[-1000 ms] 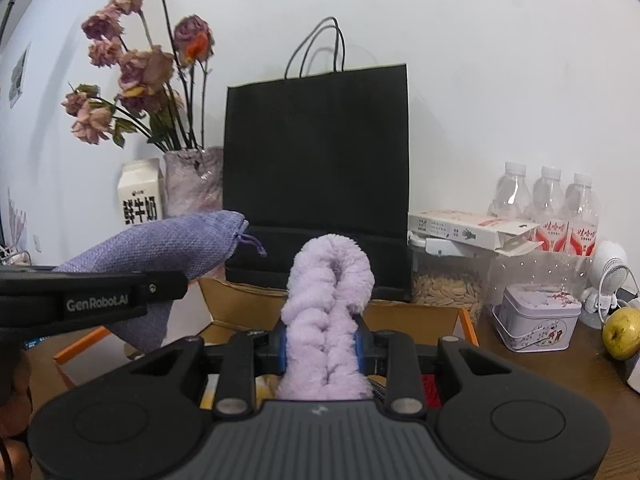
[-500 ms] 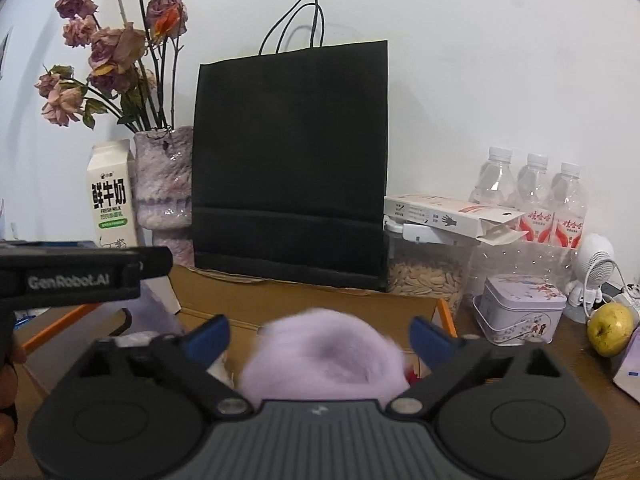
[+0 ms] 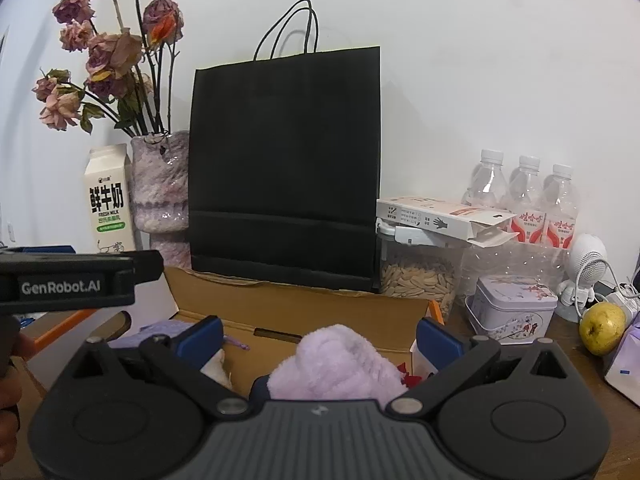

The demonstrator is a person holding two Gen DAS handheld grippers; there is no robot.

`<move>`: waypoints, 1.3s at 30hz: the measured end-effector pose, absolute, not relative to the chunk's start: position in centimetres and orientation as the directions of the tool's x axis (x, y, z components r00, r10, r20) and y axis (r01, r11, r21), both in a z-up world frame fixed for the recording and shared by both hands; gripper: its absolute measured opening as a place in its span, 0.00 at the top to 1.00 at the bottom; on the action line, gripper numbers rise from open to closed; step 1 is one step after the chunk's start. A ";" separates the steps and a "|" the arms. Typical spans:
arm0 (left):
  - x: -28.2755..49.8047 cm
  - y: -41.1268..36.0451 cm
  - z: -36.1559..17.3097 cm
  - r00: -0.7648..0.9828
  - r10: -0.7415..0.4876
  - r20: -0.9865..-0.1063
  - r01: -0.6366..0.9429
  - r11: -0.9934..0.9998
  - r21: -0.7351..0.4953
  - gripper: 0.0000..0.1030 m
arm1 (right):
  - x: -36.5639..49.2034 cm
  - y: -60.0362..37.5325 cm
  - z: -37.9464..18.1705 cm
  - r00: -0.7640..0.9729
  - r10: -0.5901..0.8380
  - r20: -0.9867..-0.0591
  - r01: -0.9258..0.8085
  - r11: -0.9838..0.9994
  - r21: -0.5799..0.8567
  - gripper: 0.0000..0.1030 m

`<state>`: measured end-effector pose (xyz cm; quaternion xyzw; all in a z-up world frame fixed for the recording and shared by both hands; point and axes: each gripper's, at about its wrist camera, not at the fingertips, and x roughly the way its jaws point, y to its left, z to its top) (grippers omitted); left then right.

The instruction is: Organize objects

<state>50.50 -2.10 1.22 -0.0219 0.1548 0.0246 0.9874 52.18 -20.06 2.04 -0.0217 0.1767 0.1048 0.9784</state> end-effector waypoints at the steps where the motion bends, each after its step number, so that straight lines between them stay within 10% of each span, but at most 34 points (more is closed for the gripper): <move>1: 50.2 -2.0 1.3 0.952 0.041 -0.305 -0.054 0.998 -0.035 0.00 | 51.9 -20.1 2.1 0.916 0.198 -0.349 -0.213 0.977 -0.005 0.00; 39: 24.5 -1.3 5.9 0.919 0.025 -0.394 -0.030 1.000 -0.007 0.00 | 26.6 -21.3 7.4 0.907 0.252 -0.339 -0.257 0.966 0.029 0.00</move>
